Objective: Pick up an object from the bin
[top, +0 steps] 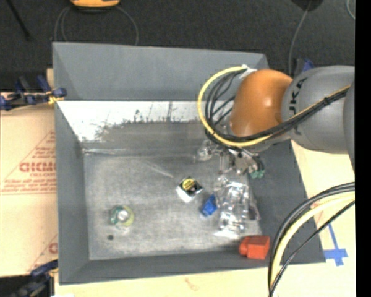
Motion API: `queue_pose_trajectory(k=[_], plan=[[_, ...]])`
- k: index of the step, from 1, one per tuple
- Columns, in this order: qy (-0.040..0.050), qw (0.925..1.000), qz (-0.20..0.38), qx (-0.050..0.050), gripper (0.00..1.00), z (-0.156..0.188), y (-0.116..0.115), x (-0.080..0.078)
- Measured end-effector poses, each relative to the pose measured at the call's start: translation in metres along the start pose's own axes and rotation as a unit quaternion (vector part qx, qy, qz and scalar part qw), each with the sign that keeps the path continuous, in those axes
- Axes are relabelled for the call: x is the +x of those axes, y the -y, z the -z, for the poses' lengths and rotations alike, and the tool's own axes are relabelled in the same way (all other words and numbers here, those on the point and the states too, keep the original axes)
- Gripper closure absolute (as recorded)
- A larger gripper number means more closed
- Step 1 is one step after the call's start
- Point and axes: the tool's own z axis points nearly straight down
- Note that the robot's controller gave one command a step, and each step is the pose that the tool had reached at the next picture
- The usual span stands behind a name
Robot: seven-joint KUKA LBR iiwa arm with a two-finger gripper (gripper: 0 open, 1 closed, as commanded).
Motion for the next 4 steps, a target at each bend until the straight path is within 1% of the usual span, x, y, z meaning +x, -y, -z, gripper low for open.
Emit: queue_pose_trajectory(k=[1, 2, 3, 4], plan=[[0.0038, 0.9927, 0.120, 0.004, 0.00, -0.018, -0.010, 0.070], [-0.0025, 0.9882, 0.153, -0.010, 0.00, -0.020, 0.032, 0.050], [0.0044, 0.9879, 0.155, -0.001, 1.00, -0.016, 0.037, 0.047], [-0.0026, 0.9636, 0.267, 0.000, 1.00, 0.017, 0.006, 0.057]])
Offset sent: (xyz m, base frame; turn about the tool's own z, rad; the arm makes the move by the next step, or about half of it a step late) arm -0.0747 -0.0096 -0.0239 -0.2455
